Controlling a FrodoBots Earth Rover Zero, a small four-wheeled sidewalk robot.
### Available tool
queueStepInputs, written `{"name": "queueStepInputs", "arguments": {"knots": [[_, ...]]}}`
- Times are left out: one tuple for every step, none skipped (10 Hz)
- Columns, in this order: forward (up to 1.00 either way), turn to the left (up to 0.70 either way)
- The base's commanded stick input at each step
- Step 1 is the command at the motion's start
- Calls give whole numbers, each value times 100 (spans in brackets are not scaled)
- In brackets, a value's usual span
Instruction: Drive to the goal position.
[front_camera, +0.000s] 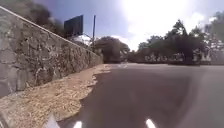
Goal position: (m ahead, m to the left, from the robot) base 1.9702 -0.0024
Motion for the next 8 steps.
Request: {"name": "queueStepInputs", "arguments": {"knots": [[50, 0], [50, 0], [50, 0], [50, 0], [50, 0], [50, 0], [50, 0], [50, 0]]}}
